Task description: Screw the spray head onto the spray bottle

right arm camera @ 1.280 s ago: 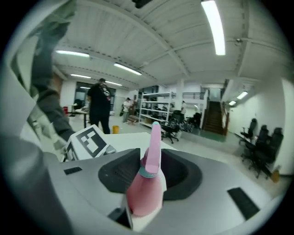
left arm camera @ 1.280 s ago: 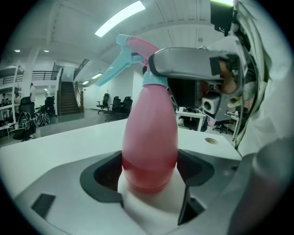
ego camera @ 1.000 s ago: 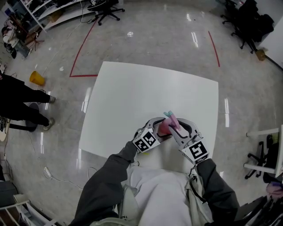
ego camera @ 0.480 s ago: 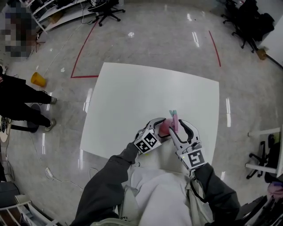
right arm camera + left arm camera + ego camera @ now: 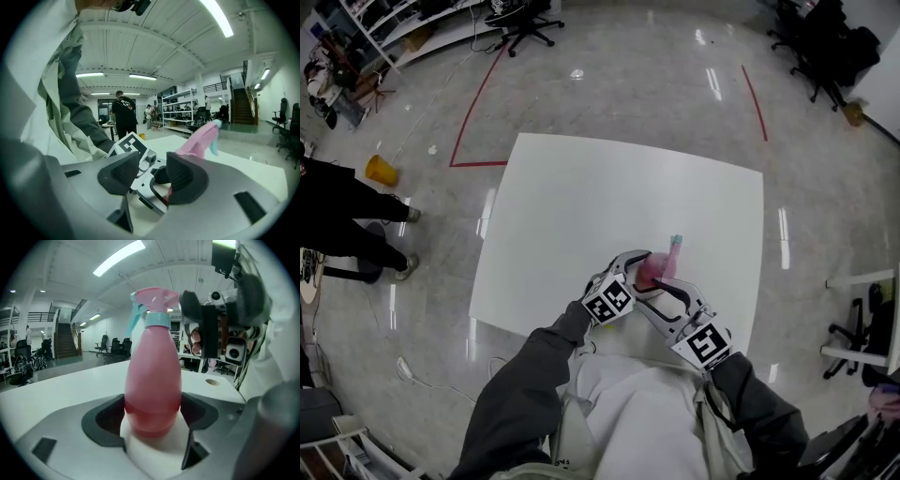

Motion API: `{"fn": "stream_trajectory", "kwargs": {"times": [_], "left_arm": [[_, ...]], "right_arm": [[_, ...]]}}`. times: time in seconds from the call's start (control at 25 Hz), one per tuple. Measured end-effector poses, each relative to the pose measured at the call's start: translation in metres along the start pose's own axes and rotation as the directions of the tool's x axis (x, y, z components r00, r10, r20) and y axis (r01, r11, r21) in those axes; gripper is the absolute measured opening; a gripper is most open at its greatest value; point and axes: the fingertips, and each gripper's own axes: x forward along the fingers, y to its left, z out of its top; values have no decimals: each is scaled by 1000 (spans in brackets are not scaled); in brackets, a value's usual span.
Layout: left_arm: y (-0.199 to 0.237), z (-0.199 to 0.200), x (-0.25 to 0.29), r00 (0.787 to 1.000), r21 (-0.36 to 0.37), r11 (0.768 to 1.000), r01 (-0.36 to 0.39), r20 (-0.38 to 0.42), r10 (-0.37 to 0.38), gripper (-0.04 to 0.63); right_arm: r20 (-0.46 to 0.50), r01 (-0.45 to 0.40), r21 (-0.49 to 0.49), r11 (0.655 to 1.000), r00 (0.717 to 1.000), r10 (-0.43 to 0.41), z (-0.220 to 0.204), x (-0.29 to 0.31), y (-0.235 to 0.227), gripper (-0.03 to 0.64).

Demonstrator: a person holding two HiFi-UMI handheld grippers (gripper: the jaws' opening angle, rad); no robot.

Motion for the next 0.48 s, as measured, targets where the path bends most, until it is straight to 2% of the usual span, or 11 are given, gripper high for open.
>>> {"fn": "stream_trajectory", "kwargs": {"times": [0.16, 0.32, 0.36, 0.4, 0.48], "left_arm": [[1, -2, -1, 1000, 0, 1000, 12, -13, -12, 383], [-1, -5, 0, 999, 19, 999, 45, -9, -44, 383], [-2, -5, -2, 998, 30, 997, 64, -11, -64, 383], [-5, -5, -3, 996, 43, 995, 89, -12, -89, 382], [-11, -6, -5, 989, 67, 987, 145, -20, -143, 383]], "right_arm": [[61, 0, -83, 997, 998, 5, 6, -10, 1, 170], [88, 137, -29, 990, 987, -134, 7, -46, -44, 163], [76, 137, -18, 990, 988, -135, 7, -49, -57, 167], [55, 112, -26, 993, 992, -110, 8, -50, -67, 226], [-22, 25, -120, 992, 999, -28, 8, -45, -77, 326]]}}
